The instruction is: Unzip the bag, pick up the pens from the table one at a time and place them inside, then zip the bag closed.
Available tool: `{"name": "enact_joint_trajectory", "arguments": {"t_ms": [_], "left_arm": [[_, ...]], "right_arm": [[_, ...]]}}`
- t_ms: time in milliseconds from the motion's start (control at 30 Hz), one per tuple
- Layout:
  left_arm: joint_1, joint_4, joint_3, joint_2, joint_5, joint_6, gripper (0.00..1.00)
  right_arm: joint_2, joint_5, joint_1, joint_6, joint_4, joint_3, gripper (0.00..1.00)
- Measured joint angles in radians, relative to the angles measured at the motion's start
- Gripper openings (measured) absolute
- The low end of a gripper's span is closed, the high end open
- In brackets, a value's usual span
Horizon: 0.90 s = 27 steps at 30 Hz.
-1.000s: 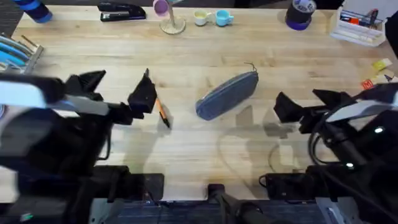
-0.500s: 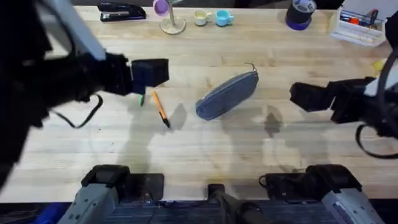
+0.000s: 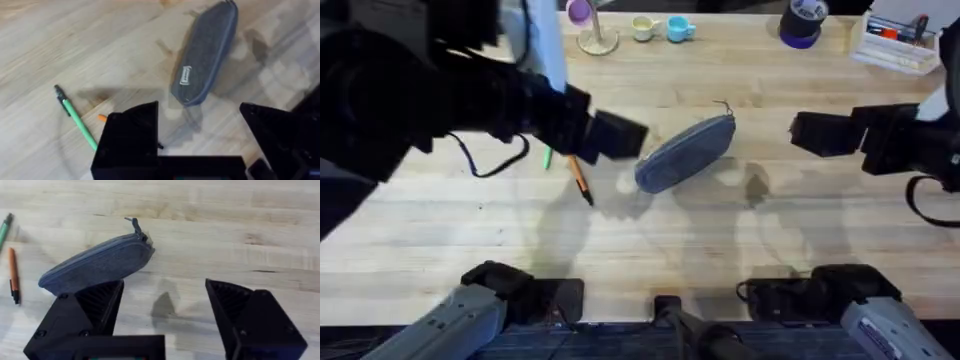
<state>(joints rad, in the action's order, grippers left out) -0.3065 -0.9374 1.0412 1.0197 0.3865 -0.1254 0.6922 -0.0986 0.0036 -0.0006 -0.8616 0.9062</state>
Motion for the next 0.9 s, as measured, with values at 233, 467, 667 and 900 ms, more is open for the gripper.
{"name": "enact_joint_trajectory", "arguments": {"t_ms": [233, 467, 667, 900], "left_arm": [[-0.102, -0.062, 0.000, 0.006, 0.010, -0.186, 0.992], [-0.114, -0.063, 0.000, 0.051, 0.013, -0.245, 0.993], [-0.114, -0.051, 0.000, 0.077, 0.014, -0.260, 0.993], [-0.114, -0.035, 0.002, 0.160, 0.014, -0.262, 0.993]], "right_arm": [[0.000, 0.000, 0.000, -0.001, 0.001, 0.000, 0.995], [0.000, 0.000, 0.000, -0.001, 0.018, 0.000, 0.996], [0.000, 0.000, 0.000, -0.001, 0.018, 0.000, 0.996], [0.000, 0.000, 0.000, -0.001, 0.018, 0.000, 0.996]]}}
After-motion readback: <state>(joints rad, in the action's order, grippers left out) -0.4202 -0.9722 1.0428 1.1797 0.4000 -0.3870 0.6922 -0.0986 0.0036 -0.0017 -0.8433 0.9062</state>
